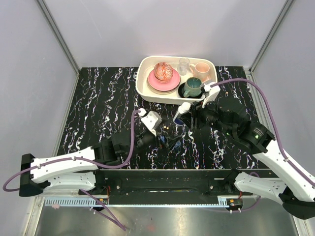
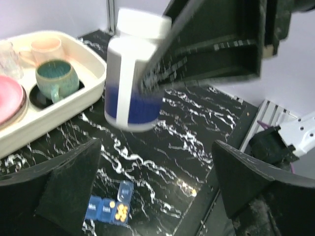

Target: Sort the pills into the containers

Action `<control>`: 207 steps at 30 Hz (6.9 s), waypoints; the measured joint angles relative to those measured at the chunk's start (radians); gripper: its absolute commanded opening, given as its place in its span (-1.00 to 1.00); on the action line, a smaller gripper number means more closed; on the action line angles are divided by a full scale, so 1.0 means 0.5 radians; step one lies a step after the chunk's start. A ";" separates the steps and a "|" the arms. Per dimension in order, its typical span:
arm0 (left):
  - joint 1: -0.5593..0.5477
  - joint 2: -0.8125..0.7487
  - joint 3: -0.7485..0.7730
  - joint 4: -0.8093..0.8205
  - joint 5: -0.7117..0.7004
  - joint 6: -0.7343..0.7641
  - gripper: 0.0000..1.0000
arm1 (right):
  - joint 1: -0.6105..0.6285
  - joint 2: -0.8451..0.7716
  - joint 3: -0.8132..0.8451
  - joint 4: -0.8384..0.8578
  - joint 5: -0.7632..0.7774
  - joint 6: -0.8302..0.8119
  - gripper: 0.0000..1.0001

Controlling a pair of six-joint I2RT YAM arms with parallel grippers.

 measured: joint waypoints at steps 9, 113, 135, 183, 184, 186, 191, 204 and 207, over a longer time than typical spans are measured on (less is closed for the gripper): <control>0.000 -0.535 -0.559 -0.094 -0.117 -0.397 0.98 | 0.000 0.056 -0.568 0.409 0.773 0.031 -1.00; 1.041 1.125 -0.549 0.520 1.076 -0.468 0.45 | -0.072 -0.260 -1.015 0.383 0.758 0.210 0.50; 1.146 1.309 -0.520 0.669 1.241 -0.404 0.27 | -0.072 -0.292 -1.018 0.382 0.739 0.211 0.47; 1.176 1.439 -0.590 0.967 1.432 -0.425 -0.27 | -0.072 0.156 -1.019 0.467 0.389 0.315 -0.51; 1.176 1.439 -0.591 0.973 1.432 -0.426 -0.27 | -0.072 0.186 -1.019 0.493 0.372 0.323 -0.52; 1.176 1.439 -0.591 0.976 1.433 -0.426 -0.29 | -0.072 0.246 -1.019 0.542 0.345 0.334 -0.52; 1.180 1.439 -0.609 1.014 1.432 -0.426 -0.31 | -0.060 0.407 -1.019 0.642 0.303 0.359 -0.52; 1.184 1.438 -0.656 1.098 1.435 -0.443 -0.31 | 0.014 0.694 -1.019 0.820 0.269 0.369 -0.49; 1.184 1.438 -0.664 1.109 1.438 -0.443 -0.30 | 0.028 0.760 -1.019 0.828 0.269 0.369 -0.48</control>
